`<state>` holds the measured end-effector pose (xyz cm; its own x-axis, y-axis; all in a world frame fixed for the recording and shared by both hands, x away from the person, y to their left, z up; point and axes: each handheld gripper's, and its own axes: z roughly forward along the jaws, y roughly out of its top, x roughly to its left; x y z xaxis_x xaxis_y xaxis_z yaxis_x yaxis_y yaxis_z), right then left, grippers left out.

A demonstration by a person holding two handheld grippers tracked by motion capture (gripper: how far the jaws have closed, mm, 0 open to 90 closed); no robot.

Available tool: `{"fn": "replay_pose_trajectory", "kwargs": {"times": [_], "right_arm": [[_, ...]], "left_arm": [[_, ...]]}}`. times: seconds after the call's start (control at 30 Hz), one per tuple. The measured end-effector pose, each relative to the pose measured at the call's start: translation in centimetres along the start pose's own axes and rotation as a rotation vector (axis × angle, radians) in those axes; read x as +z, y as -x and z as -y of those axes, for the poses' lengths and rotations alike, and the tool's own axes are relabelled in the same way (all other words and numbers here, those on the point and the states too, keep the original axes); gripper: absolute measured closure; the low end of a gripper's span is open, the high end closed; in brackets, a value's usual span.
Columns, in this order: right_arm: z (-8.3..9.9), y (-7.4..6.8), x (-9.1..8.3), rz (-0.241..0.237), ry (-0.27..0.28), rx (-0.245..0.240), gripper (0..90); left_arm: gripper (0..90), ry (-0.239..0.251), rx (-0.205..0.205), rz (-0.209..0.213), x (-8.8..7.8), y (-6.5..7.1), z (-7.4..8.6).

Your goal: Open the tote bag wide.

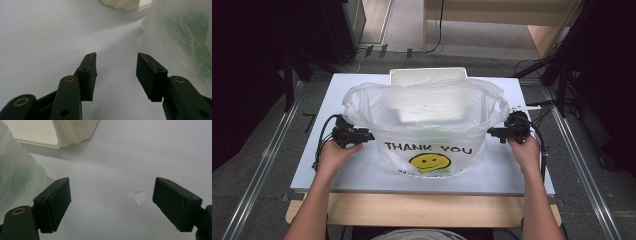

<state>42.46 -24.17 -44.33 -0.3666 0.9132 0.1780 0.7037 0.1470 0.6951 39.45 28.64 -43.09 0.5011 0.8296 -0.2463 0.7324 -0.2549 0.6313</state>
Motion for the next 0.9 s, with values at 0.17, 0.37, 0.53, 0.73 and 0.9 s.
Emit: {"fn": "replay_pose_trajectory", "kwargs": {"times": [0.17, 0.37, 0.53, 0.73, 0.9], "right_arm": [[-0.08, -0.04, 0.01, -0.026, 0.009, 0.009, 16.1], [-0.12, -0.23, 0.07, -0.008, 0.026, 0.006, 17.5], [-0.15, -0.39, 0.03, -0.033, 0.031, -0.005, 18.8], [-0.15, -0.58, 0.06, -0.026, 0.026, -0.022, 21.1], [-0.15, -0.6, 0.11, -0.031, 0.021, -0.019, 21.9]], "left_arm": [[55.0, 0.003, 0.004, 0.005, 0.1, 0.16, -0.13], [57.8, -0.001, -0.034, 0.021, 0.12, -0.37, -0.53], [55.2, -0.008, -0.017, 0.019, 0.2, -0.3, -0.6], [44.7, -0.031, -0.032, 0.036, 0.42, -0.44, -0.58], [42.3, -0.016, -0.028, 0.041, 0.18, -0.44, -0.56]]}}
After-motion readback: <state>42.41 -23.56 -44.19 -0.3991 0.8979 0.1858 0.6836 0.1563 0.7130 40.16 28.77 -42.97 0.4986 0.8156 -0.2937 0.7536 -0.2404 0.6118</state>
